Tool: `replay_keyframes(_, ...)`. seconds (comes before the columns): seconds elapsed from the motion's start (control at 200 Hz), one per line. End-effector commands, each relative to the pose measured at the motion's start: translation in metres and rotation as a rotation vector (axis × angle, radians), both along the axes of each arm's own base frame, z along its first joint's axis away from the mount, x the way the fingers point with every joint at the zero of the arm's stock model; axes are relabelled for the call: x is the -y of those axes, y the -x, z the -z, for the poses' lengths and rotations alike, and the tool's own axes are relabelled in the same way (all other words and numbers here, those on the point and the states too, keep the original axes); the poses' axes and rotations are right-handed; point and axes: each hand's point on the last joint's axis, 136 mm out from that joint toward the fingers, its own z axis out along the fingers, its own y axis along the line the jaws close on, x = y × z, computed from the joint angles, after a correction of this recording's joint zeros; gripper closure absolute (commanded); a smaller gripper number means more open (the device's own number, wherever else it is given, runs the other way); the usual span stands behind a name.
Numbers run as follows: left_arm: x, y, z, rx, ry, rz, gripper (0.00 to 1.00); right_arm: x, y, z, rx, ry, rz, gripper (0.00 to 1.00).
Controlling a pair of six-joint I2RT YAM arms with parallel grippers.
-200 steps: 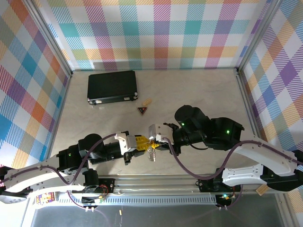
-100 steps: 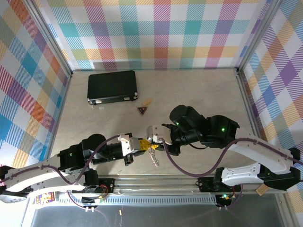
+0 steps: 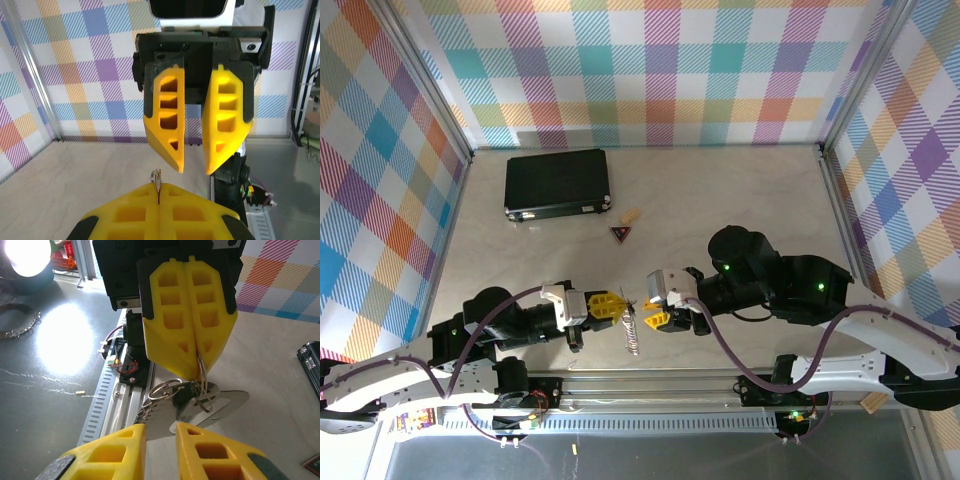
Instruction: Put the keys on the keyring
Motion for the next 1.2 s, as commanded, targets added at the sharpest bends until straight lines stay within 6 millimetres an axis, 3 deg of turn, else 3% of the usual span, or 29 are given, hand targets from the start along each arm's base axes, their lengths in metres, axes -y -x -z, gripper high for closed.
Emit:
replay_keyframes(0.0, -0.001, 0.005, -0.014, 0.006, 0.081, 0.027, 1.0, -0.002, 0.008, -0.004, -0.023, -0.026, -0.035, 0.74)
replay_keyframes(0.155, -0.001, 0.006, -0.013, 0.005, 0.084, 0.037, 1.0, -0.002, 0.004, -0.007, -0.012, -0.046, -0.009, 0.62)
replay_keyframes(0.37, -0.001, 0.012, -0.015, 0.003, 0.087, 0.067, 1.0, -0.004, -0.002, -0.012, -0.003, -0.072, 0.026, 0.57)
replay_keyframes(1.195, -0.003, 0.018, -0.021, -0.003, 0.116, 0.101, 1.0, -0.015, 0.004, 0.002, -0.057, -0.023, -0.024, 0.95)
